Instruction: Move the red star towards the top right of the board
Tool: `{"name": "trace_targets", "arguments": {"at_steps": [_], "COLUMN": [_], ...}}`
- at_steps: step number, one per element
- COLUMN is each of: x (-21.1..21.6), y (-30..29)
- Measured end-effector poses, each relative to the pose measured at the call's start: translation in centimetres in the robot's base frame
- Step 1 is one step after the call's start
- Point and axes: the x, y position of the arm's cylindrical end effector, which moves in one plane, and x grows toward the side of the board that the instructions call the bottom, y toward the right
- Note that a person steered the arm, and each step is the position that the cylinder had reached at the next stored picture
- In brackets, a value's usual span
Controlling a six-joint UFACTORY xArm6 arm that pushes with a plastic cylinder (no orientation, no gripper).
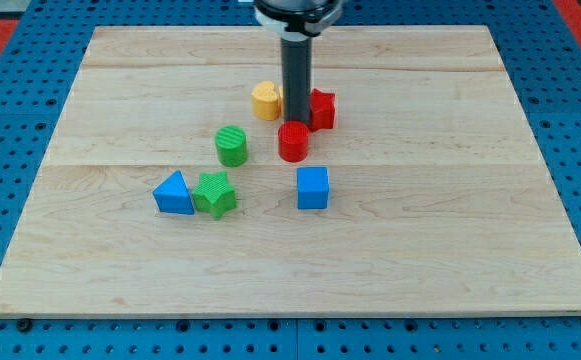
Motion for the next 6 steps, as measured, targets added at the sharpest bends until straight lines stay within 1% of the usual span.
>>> {"name": "trace_targets", "arguments": {"at_steps": [2, 4, 5, 6], "x": [-3.5, -7.2, -10.2, -8.8], "y": [5.3, 12.4, 14.6, 15.8]}}
